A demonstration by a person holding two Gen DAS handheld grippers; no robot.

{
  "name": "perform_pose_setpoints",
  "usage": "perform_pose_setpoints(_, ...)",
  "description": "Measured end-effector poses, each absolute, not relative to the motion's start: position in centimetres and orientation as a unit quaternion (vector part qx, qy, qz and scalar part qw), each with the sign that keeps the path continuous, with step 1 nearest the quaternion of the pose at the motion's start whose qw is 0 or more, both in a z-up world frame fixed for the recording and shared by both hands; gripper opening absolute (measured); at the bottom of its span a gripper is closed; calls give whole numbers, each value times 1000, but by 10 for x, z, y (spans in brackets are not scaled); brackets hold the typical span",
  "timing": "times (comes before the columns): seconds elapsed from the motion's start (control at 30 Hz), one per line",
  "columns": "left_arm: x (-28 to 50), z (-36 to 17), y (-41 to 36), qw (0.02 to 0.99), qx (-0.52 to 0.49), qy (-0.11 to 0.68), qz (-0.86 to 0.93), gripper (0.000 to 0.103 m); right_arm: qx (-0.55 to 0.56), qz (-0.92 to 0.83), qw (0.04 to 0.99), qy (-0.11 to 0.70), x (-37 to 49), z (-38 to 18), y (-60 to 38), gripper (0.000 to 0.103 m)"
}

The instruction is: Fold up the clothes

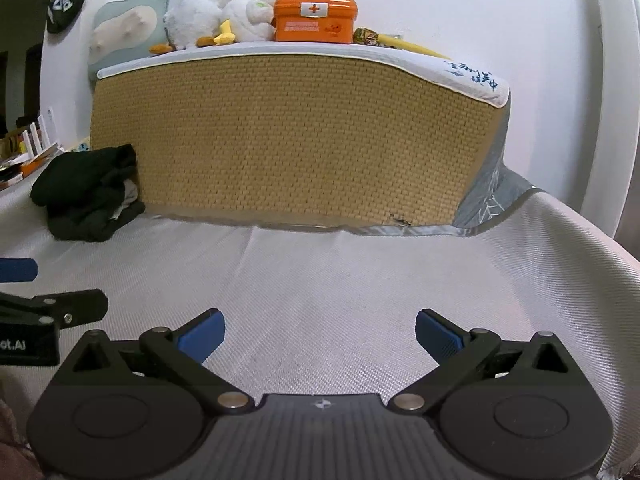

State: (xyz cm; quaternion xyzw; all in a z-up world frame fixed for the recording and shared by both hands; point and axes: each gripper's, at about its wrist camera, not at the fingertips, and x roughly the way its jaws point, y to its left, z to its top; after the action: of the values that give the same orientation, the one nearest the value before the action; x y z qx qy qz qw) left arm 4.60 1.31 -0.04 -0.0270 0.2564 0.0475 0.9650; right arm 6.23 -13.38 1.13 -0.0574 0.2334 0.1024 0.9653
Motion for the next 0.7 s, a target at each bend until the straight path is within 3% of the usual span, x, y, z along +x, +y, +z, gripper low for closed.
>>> perform_pose_setpoints(0.7,24,0,15,961,-45,269,46,103,-62,100,963,243,41,13,-131,102)
